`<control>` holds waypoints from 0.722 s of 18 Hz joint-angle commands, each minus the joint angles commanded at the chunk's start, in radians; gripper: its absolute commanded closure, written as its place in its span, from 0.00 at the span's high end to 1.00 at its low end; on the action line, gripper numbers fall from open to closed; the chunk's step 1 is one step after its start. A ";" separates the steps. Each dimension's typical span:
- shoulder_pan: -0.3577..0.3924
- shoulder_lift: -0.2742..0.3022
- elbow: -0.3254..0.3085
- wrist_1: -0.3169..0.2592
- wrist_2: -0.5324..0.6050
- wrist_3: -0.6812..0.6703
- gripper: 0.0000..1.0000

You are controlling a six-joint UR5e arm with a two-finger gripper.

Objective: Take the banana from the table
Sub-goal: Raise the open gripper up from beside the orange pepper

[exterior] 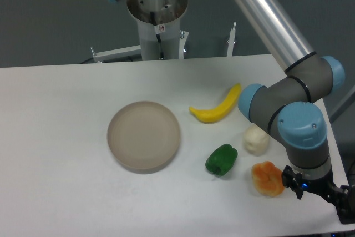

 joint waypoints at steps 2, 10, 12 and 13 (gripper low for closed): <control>0.000 0.002 -0.002 0.002 0.000 -0.002 1.00; 0.011 0.063 -0.061 -0.070 -0.002 -0.002 1.00; 0.014 0.098 -0.093 -0.118 -0.002 0.000 1.00; 0.015 0.116 -0.110 -0.139 -0.002 0.002 1.00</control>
